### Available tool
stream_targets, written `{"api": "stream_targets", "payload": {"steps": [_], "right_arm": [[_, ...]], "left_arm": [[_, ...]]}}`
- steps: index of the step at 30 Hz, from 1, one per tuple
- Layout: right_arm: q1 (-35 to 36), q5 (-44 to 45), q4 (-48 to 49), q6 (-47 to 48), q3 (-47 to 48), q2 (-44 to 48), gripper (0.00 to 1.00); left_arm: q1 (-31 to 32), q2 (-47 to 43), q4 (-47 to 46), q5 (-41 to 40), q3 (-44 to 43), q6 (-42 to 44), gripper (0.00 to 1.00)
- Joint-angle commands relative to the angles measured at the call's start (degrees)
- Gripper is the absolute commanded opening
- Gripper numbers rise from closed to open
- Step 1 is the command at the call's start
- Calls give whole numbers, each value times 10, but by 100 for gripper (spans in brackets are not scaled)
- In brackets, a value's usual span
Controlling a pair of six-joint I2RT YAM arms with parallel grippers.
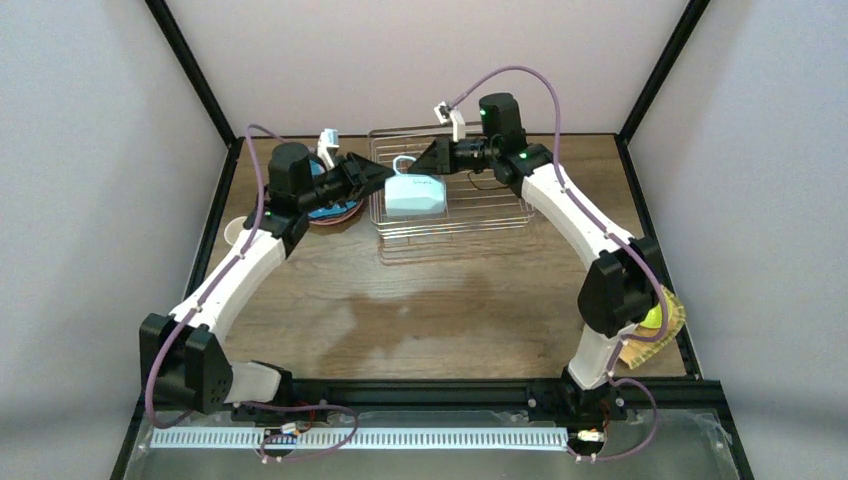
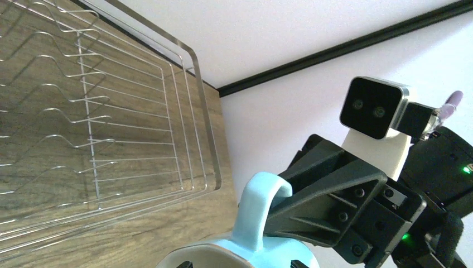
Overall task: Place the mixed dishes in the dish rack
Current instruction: Pass from the left arm to the right
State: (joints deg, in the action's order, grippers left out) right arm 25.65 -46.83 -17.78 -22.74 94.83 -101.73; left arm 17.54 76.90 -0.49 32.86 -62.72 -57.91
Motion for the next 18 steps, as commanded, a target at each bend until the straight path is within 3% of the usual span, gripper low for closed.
{"api": "stream_targets", "payload": {"steps": [1,8,18], "right_arm": [[-1,15,-36,26,55,-6,1],[7,86,-145,81,157,-39,1],[56,269,-253,130,321,-121,1]], "left_arm": [[-8,-8,38,-21,-20,15,100],[-11,8,60,-42,-64,19,100],[-12,28,139,-110,-118,30,100]]}}
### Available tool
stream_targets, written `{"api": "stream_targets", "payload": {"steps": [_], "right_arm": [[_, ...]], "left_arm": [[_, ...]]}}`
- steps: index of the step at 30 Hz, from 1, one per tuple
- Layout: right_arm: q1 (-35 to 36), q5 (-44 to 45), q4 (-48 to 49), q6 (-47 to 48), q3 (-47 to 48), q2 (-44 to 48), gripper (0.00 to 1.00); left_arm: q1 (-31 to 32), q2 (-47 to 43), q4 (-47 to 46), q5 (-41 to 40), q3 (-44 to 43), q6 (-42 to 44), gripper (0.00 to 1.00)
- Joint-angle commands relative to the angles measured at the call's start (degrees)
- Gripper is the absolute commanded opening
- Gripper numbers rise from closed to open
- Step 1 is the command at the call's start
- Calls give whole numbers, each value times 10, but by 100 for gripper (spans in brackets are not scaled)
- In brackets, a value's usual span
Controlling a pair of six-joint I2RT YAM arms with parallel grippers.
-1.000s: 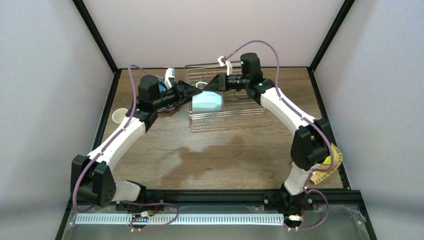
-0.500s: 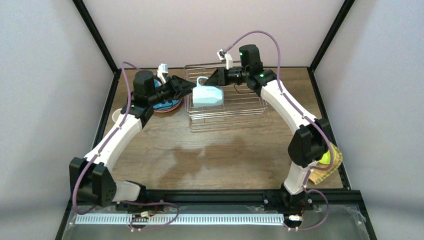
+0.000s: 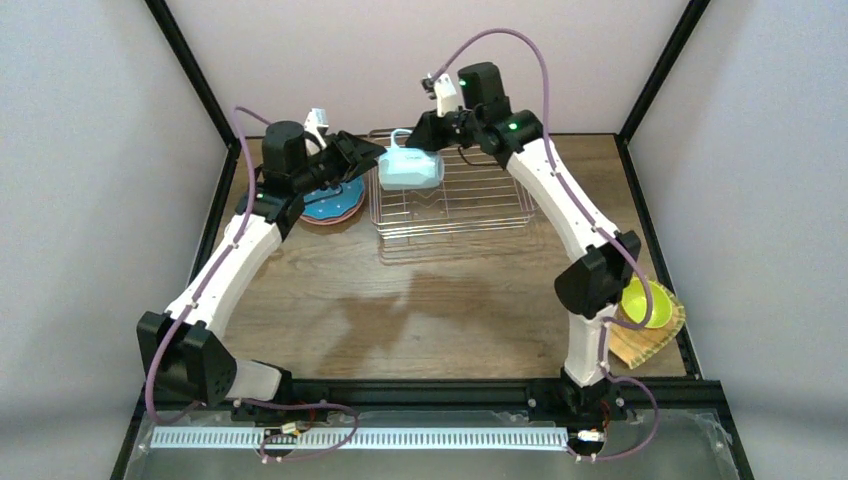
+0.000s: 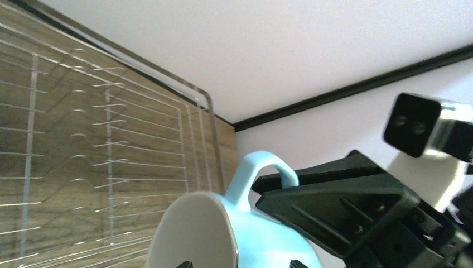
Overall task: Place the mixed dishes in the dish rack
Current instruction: Pass from the left arm to the right, then pass from the right arm to the left
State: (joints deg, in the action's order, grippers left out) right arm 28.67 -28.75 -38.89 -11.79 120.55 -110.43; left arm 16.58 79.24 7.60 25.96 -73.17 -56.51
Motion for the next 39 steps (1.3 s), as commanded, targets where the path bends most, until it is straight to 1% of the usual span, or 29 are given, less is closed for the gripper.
{"api": "stream_targets", "payload": {"steps": [1,7,12,17,24,32,39], "right_arm": [[33,111,-53,24,86,-48,1],[81,270,-107,35,201,-140,1],[99,380,-110,28,211,-170,1],[105,440,-125,32,212,-186,1],[115,483,-134,31,212,-199,1],[115,478,-135,29,212,-206,1],[122,473,-136,34,211,-203,1]], "left_arm": [[-2,2,74,-54,-15,19,100],[-3,-23,149,-141,-16,39,100],[-5,-40,188,-200,-16,49,100],[-5,-61,185,-225,20,30,100],[-5,-73,168,-216,60,25,100],[-5,-62,133,-185,86,24,100],[-4,-24,89,-146,87,35,100]]}}
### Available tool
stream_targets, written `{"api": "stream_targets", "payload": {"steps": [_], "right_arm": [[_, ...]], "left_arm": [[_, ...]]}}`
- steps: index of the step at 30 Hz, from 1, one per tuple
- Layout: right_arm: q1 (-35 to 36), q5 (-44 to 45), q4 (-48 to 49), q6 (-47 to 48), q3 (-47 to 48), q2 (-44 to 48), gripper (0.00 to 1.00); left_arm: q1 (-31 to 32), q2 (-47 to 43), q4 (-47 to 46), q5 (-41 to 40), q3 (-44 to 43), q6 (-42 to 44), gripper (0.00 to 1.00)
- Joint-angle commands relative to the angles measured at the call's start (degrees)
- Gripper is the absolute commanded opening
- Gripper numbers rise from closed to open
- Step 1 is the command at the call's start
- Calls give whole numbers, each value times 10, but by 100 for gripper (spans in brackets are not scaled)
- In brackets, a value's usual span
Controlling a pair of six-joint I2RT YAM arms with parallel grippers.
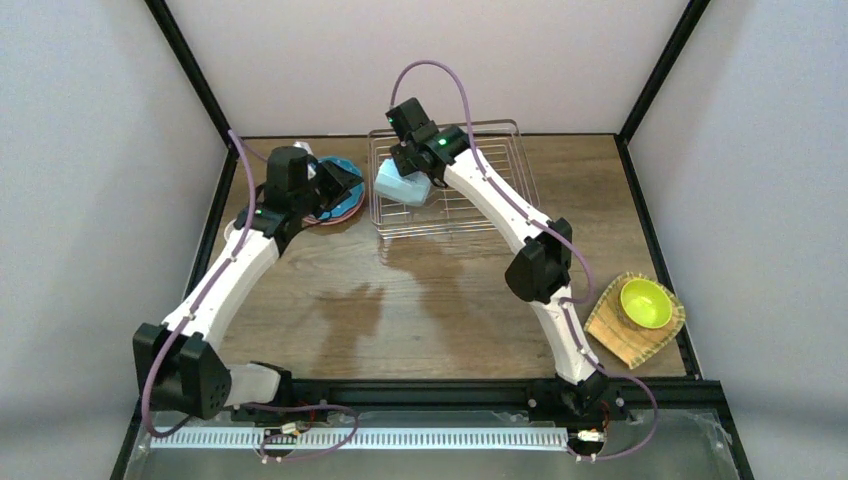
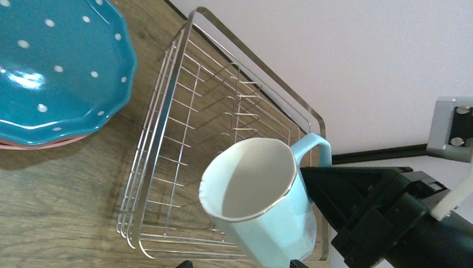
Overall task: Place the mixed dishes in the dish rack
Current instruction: Pass from the right arm to the left
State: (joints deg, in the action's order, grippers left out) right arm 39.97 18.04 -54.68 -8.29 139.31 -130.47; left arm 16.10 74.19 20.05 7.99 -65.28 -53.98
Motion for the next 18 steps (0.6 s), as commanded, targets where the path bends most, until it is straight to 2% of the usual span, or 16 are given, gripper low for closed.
{"api": "stream_targets", "payload": {"steps": [1,18], "right_arm": [[11,5,23,0,24,-2,1],[13,-26,27,9,25,3,1]], "left_arm": [[2,35,-39,40,6,11,100],[8,91,-121,92,0,38,99]]}}
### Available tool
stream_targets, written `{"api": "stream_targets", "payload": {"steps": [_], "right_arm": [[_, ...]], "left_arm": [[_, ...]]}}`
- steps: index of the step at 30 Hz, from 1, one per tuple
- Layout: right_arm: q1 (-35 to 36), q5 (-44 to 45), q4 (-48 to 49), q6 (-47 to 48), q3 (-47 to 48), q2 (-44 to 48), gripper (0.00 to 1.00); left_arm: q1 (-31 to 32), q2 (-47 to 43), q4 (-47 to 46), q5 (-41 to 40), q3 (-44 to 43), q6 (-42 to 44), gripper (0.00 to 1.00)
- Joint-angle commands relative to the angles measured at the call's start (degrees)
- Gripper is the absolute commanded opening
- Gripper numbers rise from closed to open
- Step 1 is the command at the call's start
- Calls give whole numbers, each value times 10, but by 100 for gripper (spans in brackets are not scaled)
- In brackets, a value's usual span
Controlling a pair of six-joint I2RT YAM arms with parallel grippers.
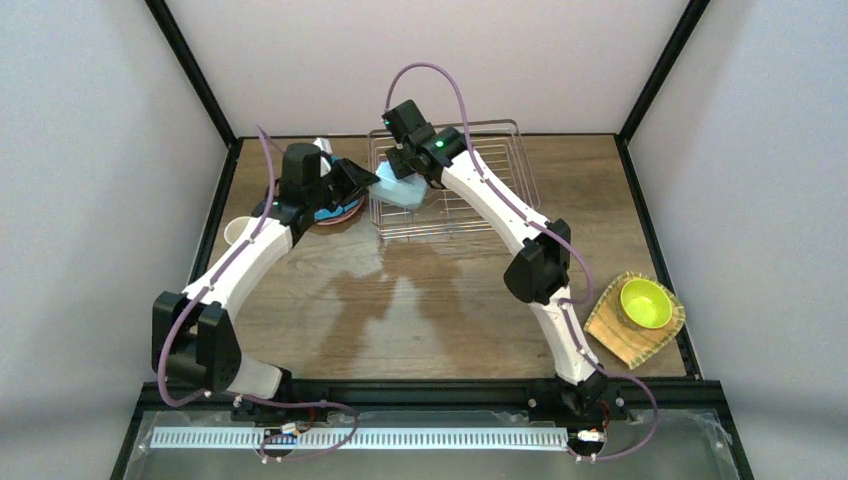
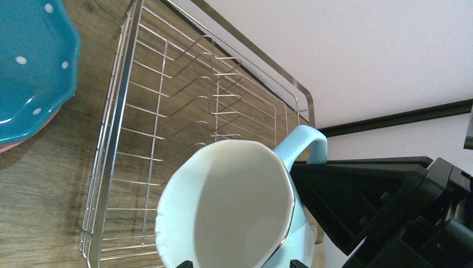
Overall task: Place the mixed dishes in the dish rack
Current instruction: Pass from the right arm to the left
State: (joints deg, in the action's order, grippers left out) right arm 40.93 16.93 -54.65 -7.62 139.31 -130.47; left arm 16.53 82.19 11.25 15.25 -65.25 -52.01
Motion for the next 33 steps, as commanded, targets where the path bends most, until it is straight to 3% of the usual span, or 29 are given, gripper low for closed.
{"api": "stream_targets", "payload": {"steps": [1,7,12,17,20,24,33], "right_arm": [[3,-19,26,0,25,3,1],[3,-46,22,-7,25,7,1],[2,-58,13,-12,24,8,1],[-5,-81,14,-25,24,16,1],[-6,-90,18,-29,25,21,1],[-7,-98,17,-36,24,22,1],[-16,-101,19,-38,19,32,1]], "left_arm": [[3,13,-36,21,0,22,99],[3,26,-68,52,7,39,98],[3,29,-124,107,26,53,86],[2,29,-149,144,45,65,37],[2,33,-147,157,50,70,20],[1,35,-157,170,58,69,6],[-7,40,-216,194,91,39,3]]}}
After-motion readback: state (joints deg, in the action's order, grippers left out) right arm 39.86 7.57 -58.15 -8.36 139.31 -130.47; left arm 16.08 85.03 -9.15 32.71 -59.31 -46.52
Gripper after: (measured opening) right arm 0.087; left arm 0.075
